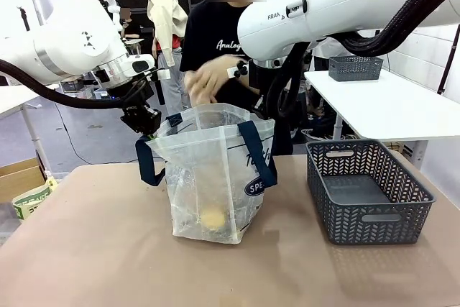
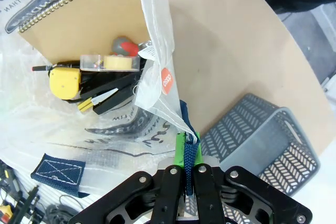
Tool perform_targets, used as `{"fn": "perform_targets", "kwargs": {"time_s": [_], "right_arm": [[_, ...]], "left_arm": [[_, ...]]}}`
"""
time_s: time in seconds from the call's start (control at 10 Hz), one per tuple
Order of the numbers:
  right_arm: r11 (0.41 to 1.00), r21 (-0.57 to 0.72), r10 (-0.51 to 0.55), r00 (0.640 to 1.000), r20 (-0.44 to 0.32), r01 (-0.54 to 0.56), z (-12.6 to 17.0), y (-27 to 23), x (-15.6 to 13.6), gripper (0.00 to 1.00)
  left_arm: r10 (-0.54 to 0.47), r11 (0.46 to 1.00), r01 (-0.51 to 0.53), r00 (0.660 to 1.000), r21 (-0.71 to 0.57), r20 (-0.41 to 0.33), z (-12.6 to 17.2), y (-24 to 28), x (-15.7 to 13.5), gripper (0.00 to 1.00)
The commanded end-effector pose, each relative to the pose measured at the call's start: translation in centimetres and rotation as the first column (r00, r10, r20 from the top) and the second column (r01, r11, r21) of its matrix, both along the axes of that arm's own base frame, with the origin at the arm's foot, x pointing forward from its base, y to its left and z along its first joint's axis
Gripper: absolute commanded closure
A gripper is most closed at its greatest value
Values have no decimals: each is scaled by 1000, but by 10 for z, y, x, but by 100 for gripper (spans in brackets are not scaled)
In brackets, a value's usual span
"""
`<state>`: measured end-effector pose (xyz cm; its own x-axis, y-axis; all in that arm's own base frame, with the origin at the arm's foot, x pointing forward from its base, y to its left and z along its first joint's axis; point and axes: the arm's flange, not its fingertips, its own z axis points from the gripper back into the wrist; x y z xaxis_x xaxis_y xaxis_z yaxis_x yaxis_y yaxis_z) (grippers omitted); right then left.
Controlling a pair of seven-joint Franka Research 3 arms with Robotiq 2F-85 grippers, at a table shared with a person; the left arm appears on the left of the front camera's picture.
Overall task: Transfer purchased items from the store into the shopping bag.
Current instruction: Move the Reusable shopping bag to the right side of the table.
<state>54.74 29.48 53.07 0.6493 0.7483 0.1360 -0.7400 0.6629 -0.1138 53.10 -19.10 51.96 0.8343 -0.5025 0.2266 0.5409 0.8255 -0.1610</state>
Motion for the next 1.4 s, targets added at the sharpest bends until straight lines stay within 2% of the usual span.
{"fn": "perform_targets", "kwargs": {"time_s": [0.0, 1.3], "right_arm": [[1000, -2, -2, 1000, -1, 2, -1, -2, 0, 100], [1000, -2, -2, 1000, -1, 2, -1, -2, 0, 100]], "left_arm": [[4, 1000, -4, 1000, -1, 4, 2, 2, 0, 100], [4, 1000, -4, 1000, -1, 4, 2, 2, 0, 100]]}}
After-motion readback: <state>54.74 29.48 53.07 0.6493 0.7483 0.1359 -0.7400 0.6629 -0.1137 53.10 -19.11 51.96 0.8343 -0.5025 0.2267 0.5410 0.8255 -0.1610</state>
